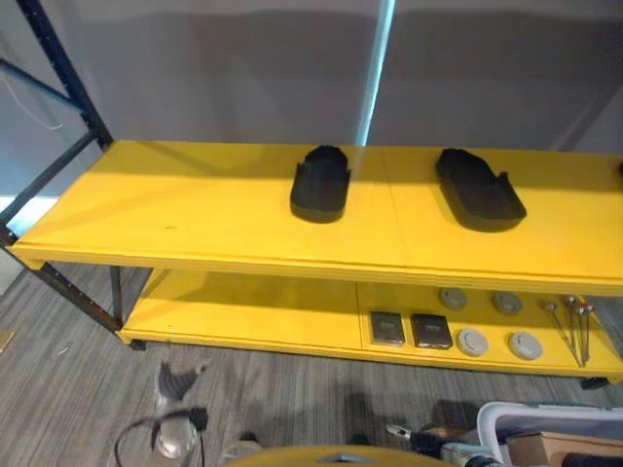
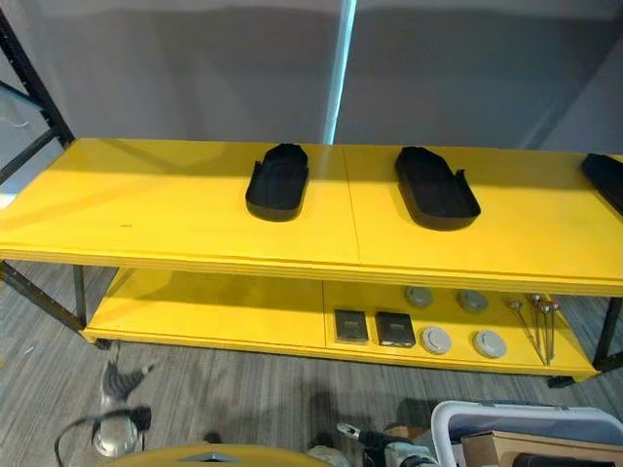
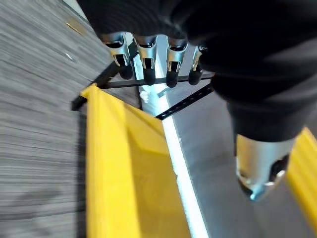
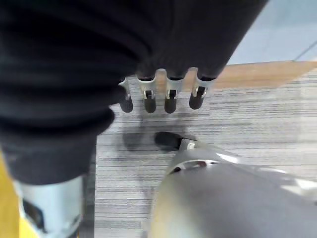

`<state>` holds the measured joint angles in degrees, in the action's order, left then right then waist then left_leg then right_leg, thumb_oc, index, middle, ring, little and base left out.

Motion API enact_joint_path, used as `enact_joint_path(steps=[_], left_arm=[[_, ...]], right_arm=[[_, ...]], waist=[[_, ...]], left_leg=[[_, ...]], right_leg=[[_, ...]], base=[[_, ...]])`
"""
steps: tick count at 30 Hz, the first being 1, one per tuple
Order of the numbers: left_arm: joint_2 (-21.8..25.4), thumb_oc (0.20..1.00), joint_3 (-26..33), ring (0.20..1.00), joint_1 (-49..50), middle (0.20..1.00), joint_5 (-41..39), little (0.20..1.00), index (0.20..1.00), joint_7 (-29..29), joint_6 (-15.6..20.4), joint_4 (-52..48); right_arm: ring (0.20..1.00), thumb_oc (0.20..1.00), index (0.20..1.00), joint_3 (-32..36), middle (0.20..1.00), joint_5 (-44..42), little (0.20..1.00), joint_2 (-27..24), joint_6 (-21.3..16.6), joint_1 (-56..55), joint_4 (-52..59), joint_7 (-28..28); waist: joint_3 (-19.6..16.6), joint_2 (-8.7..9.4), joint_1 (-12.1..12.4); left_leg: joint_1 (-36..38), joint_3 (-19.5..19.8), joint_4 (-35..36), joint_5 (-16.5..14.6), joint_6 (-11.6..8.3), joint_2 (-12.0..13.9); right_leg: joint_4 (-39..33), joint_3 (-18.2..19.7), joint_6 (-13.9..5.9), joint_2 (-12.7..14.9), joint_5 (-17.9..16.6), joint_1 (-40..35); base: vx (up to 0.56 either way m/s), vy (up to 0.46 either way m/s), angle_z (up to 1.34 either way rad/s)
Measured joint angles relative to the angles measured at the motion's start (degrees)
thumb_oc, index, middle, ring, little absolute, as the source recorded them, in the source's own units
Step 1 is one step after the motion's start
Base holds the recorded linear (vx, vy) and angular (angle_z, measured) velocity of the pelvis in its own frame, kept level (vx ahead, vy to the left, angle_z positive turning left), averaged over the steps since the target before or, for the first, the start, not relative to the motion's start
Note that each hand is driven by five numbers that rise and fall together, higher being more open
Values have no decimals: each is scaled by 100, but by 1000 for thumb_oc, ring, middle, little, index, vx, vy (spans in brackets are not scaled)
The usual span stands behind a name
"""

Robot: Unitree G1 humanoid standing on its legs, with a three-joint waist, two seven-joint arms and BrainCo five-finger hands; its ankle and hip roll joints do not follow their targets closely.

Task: Move parts from the plastic box to the shelf.

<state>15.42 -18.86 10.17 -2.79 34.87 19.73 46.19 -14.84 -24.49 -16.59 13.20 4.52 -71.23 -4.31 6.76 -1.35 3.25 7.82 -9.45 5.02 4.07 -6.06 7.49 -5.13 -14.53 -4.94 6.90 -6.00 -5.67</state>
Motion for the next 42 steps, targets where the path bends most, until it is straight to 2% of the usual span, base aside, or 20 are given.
enact_joint_path(steps=[4, 9, 12, 13, 15, 16, 17, 19, 20, 24, 26, 27, 29, 31, 32, 34, 35, 37, 39, 42], left_arm=[[-6, 1000, -180, 1000, -196, 1000, 450, 1000, 1000, -344, 180, 505], [190, 1000, -386, 1000, -594, 1000, 458, 1000, 1000, -1472, 111, 757], [241, 1000, -381, 1000, -823, 1000, 445, 1000, 1000, -1625, 36, 844], [526, 1000, -291, 1000, -867, 1000, 169, 1000, 1000, -1627, -186, 924], [556, 1000, 111, 1000, -949, 1000, -317, 1000, 1000, -1608, -566, 1314], [501, 1000, 333, 1000, -1082, 1000, -552, 1000, 1000, -1615, -653, 1624], [365, 1000, 577, 1000, -1285, 1000, -996, 1000, 1000, -1594, -684, 1853], [182, 1000, 831, 1000, -1518, 1000, -1781, 1000, 1000, -1517, -608, 1803], [59, 1000, 1053, 1000, -1608, 1000, -2077, 1000, 1000, -1537, -617, 1863], [-358, 1000, 1152, 1000, -1489, 1000, -2064, 1000, 1000, -1464, -639, 2035], [-383, 1000, 1219, 1000, -1497, 1000, -2061, 1000, 1000, -1497, -634, 2155], [-364, 1000, 1169, 1000, -1402, 1000, -2056, 1000, 1000, -1512, -695, 2026], [-498, 1000, 1146, 1000, -1297, 1000, -2014, 1000, 1000, -1515, -745, 1959], [-617, 1000, 1044, 1000, -1251, 1000, -2014, 1000, 1000, -1518, -740, 1922], [-636, 1000, 920, 1000, -1122, 1000, -2020, 1000, 1000, -1536, -726, 1923], [-592, 1000, 895, 1000, -1155, 1000, -2021, 1000, 1000, -1542, -721, 1960], [-489, 1000, 718, 1000, -1185, 1000, -1937, 1000, 1000, -1580, -701, 1921], [-461, 1000, 510, 1000, -1254, 1000, -1751, 1000, 1000, -1690, -691, 1877], [-464, 1000, 370, 1000, -1461, 1000, -1585, 1000, 1000, -1863, -627, 1990], [-444, 1000, 342, 1000, -1542, 1000, -1573, 1000, 1000, -2056, -591, 1994]], right_arm=[[1000, 1000, 1000, 209, 1000, -339, 1000, 88, 33, -103, -53, 128], [1000, 1000, 1000, 505, 1000, -644, 1000, 184, -57, -452, 61, 232], [1000, 1000, 1000, 591, 1000, -690, 1000, 196, -40, -594, 35, 237], [1000, 1000, 1000, 701, 1000, -648, 1000, 391, -52, -655, 4, 201], [1000, 1000, 1000, 523, 1000, -375, 1000, 423, -184, -239, 4, 126], [1000, 1000, 1000, 511, 1000, -233, 1000, 409, -217, -147, -16, 96], [1000, 1000, 1000, 465, 1000, -114, 1000, 363, -182, -188, -61, 69], [1000, 1000, 1000, 482, 1000, 21, 1000, 215, -26, -259, -157, 48], [1000, 1000, 1000, 666, 1000, 35, 1000, 94, -9, -412, -111, -38], [1000, 1000, 1000, 688, 1000, 479, 1000, -305, -56, -480, -97, -85], [1000, 1000, 1000, 693, 1000, 515, 1000, -236, -98, -452, -47, -60], [1000, 1000, 1000, 572, 1000, 516, 1000, -148, -142, -401, -67, -34], [1000, 1000, 1000, 445, 1000, 440, 1000, -169, -337, -252, -61, -1], [1000, 1000, 1000, 432, 1000, 408, 1000, -203, -377, -70, -114, -7], [1000, 1000, 1000, 408, 1000, 469, 1000, -204, -461, 218, -138, -37], [1000, 1000, 1000, 299, 1000, 472, 1000, -156, -492, 305, -168, -45], [1000, 1000, 1000, 166, 1000, 416, 1000, -133, -583, 205, -120, -43], [1000, 1000, 1000, 154, 1000, 198, 1000, -193, -734, -55, 85, -6], [1000, 1000, 1000, 162, 1000, 0, 1000, -163, -843, -332, 239, 65], [1000, 1000, 1000, 46, 1000, 2, 1000, -67, -1100, -585, 364, 207]], waist=[[-8, 86, -107], [53, 312, -578], [135, 241, -758], [123, 691, -788], [240, 775, -916], [271, 709, -1072], [271, 545, -1113], [346, 329, -832], [448, 331, -872], [683, -171, -1036], [740, -111, -1041], [798, 65, -885], [808, 110, -872], [823, 155, -778], [846, 144, -589], [855, 72, -489], [850, 126, -359], [799, 54, -452], [720, 145, -565], [530, 247, -723]], left_leg=[[-115, -74, 2, 52, 81, -144], [-195, -508, 3, 44, 246, -385], [-220, -956, 7, -10, 332, -285], [-60, -1883, -42, 98, 231, -369], [-106, -2460, -7, -81, 375, -178], [-137, -2602, -12, -31, 441, -27], [-156, -2919, -29, 62, 381, 190], [-70, -3300, -192, 3, 229, 471], [-44, -3124, -454, -161, 53, 508], [106, -2477, -733, -93, -40, 538], [-126, -2026, -1462, 34, -196, 598], [-726, -1376, -2595, -54, -394, 726], [-1087, -892, -2493, -212, -515, 492], [-1060, -423, -1670, -338, -359, -12], [-800, 246, -183, -241, -124, -522], [-887, 765, 15, -126, -38, -665], [-874, 1063, -1, 4, -86, -744], [-1082, 870, -360, -91, 20, -690], [-1305, 619, -984, -339, 392, -725], [-1143, 475, -1006, -528, 598, -718]], right_leg=[[28, 94, -54, 122, -7, 163], [233, 454, -215, 375, -63, 647], [122, 210, -401, 449, -43, 738], [187, -171, -553, 424, -886, 1159], [-10, -116, -363, 32, -1671, 1662], [341, -631, -429, -37, -1038, 1739], [1065, -1230, -86, -111, -324, 1852], [2398, -1575, 142, -30, 653, 1864], [1876, -1406, 370, -51, 1103, 1248], [1438, -1151, 603, -305, 1034, 927], [1356, -951, 655, -317, 1021, 854], [1041, -563, 680, -345, 762, 734], [706, -251, 789, -428, 417, 709], [498, 237, 738, -475, 228, 798], [92, 552, 567, -589, 212, 781], [49, 408, 433, -669, 278, 727], [8, 281, 597, -737, 35, 672], [12, 87, 732, -828, -68, 608], [21, -32, 823, -707, -33, 619], [237, 122, 589, -510, -31, 830]], base=[[-32, 250, -8], [-114, 144, -43], [-277, 62, -106], [-388, 54, -247], [-393, -9, -258], [-260, -93, -141], [-87, -190, -114], [47, -242, -126], [71, -215, -65], [80, -142, -48], [10, -20, -49], [-14, 142, -101], [47, 312, -104], [110, 270, -156], [142, 172, -224], [135, 245, -183], [95, 262, -136], [94, 234, -67], [84, 217, -14], [39, 120, -41]])
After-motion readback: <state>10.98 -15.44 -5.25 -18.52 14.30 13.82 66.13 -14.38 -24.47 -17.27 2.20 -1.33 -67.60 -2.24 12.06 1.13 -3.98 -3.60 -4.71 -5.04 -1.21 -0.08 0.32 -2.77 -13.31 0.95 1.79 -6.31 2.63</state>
